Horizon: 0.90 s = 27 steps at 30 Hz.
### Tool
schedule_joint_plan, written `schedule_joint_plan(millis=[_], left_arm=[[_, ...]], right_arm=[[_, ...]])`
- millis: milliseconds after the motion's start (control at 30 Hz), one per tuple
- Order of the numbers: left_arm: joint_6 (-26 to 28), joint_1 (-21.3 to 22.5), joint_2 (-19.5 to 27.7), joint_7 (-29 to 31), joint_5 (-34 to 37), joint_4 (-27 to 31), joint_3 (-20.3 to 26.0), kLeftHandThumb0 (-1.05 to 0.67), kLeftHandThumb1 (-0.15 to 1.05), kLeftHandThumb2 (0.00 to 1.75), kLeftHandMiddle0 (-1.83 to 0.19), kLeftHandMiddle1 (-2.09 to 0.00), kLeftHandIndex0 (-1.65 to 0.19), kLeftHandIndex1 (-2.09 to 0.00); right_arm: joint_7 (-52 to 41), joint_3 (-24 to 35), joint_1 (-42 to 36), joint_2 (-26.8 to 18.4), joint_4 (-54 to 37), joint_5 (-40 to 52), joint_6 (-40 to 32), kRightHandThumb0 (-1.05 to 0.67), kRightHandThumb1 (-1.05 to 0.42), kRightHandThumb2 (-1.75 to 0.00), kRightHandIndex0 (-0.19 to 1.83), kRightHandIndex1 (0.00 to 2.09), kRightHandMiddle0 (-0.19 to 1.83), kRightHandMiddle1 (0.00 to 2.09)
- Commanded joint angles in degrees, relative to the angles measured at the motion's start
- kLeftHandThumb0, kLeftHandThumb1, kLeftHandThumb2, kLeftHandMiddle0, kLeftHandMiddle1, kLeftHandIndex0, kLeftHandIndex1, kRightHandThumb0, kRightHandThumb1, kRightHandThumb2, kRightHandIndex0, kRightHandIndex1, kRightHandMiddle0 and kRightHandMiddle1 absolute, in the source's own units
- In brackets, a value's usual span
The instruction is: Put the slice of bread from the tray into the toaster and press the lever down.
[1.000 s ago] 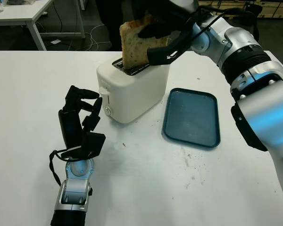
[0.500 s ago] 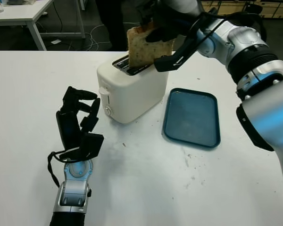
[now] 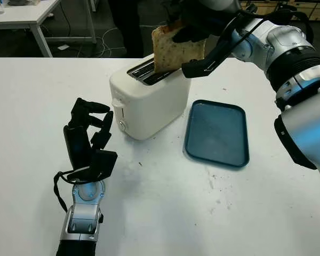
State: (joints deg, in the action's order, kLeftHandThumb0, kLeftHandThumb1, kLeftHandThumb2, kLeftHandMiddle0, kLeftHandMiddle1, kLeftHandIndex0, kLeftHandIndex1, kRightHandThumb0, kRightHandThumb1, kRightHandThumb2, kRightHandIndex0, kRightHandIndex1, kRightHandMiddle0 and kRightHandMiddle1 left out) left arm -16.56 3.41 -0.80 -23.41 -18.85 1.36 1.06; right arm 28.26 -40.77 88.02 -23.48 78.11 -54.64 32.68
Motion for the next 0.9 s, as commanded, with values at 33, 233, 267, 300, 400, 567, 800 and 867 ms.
schedule_joint_plan(millis=[33, 233, 267, 300, 400, 567, 800, 867], left_arm=[[0.27, 0.02, -0.07, 0.03, -0.61, 0.95, -0.16, -0.49, 0.92, 0.31, -0.58, -1.75, -0.48, -1.45], [0.34, -0.06, -0.16, -0.21, -0.87, 0.94, -0.21, -0.48, 0.92, 0.31, -0.58, -1.75, -0.49, -1.45], [0.29, -0.09, -0.18, -0.19, -0.82, 0.94, -0.22, -0.48, 0.92, 0.31, -0.57, -1.75, -0.49, -1.45], [0.14, -0.12, -0.19, -0.16, -0.73, 0.87, -0.22, -0.48, 0.92, 0.31, -0.57, -1.75, -0.49, -1.45], [-0.15, -0.18, -0.13, -0.31, -0.90, 0.72, -0.25, -0.48, 0.92, 0.32, -0.58, -1.75, -0.49, -1.45], [-0.39, -0.23, -0.30, -0.25, -0.40, 0.70, -0.18, -0.48, 0.92, 0.32, -0.58, -1.75, -0.48, -1.47], [-0.34, -0.26, -0.56, -1.07, -1.00, 0.58, -0.21, -0.49, 0.92, 0.31, -0.59, -1.75, -0.49, -1.45], [-0.34, -0.24, -0.61, -1.09, -0.73, 0.61, -0.21, -0.50, 0.92, 0.32, -0.59, -1.75, -0.49, -1.45]], right_arm=[[0.90, -0.30, 2.32, -0.53, 0.02, -0.58, 0.22, -0.60, -0.92, -0.49, 1.17, 1.75, 0.86, 1.75], [2.25, -1.38, 2.52, -0.47, -0.01, -1.40, 0.57, -0.61, -0.92, -0.51, 1.16, 1.75, 0.84, 1.75], [2.51, -1.57, 2.53, -0.44, -0.02, -1.49, 0.73, -0.60, -0.92, -0.51, 1.16, 1.75, 0.85, 1.75], [2.93, -1.74, 2.46, -0.40, -0.03, -1.55, 1.11, -0.60, -0.92, -0.50, 1.16, 1.75, 0.85, 1.75], [3.68, -2.29, 2.29, -0.23, 0.02, -1.73, 1.77, -0.59, -0.92, -0.50, 1.15, 1.75, 0.85, 1.75], [5.32, -3.64, 2.00, 0.11, -0.03, -2.61, 3.20, -0.57, -0.92, -0.51, 1.14, 1.75, 0.80, 1.75], [10.39, -7.37, 1.52, 1.21, -0.11, -5.87, 6.18, -0.58, -0.92, -0.52, 1.15, 1.75, 0.82, 1.75], [11.20, -8.07, 1.41, 1.56, -0.05, -6.32, 7.13, -0.58, -0.92, -0.53, 1.16, 1.75, 0.82, 1.75]])
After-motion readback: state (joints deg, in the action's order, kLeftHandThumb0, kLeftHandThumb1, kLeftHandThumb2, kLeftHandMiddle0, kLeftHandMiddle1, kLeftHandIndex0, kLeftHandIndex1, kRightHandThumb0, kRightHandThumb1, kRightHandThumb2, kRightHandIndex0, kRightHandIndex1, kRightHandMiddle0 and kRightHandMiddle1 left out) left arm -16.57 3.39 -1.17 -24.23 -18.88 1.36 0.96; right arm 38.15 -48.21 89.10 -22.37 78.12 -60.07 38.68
